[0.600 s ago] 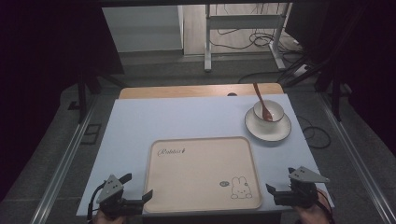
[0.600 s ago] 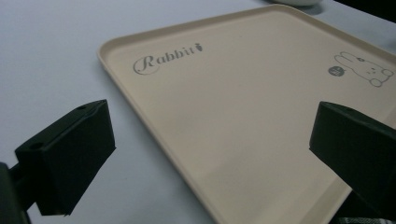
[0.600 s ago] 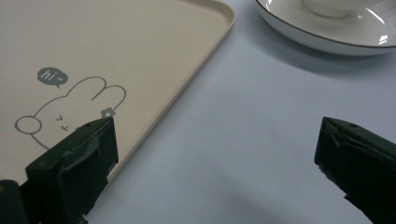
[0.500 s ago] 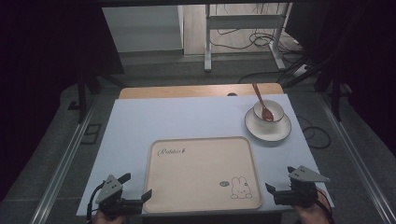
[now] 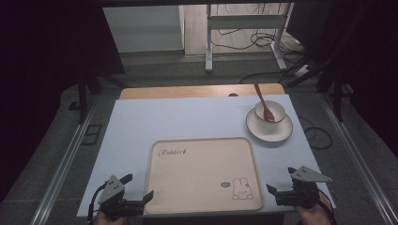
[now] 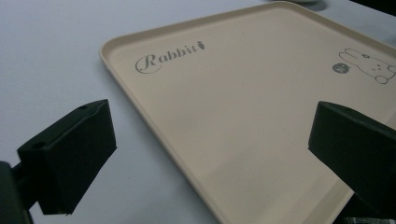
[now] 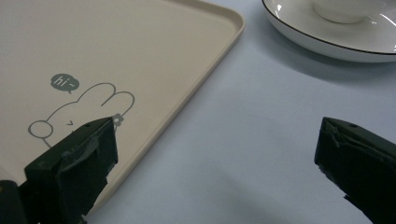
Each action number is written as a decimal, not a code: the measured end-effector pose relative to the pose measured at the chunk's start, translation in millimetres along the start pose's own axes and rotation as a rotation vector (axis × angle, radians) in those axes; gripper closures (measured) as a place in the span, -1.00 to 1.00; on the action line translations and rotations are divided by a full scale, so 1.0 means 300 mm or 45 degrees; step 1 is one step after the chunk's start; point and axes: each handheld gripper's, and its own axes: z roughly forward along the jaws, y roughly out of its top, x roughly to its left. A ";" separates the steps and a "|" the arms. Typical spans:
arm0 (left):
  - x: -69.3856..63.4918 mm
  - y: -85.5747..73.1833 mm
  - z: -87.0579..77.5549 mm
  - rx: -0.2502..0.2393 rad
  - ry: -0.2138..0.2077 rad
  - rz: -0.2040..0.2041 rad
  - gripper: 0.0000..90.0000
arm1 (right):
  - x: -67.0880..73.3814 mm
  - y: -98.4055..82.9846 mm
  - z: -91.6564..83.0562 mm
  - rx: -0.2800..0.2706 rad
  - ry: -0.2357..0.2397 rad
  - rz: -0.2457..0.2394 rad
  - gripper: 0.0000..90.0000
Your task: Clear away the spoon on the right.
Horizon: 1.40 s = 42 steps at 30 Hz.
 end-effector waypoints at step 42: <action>0.004 -0.003 -0.003 -0.015 0.012 -0.027 -0.98 | -0.076 0.152 0.067 -0.008 0.025 0.020 -1.00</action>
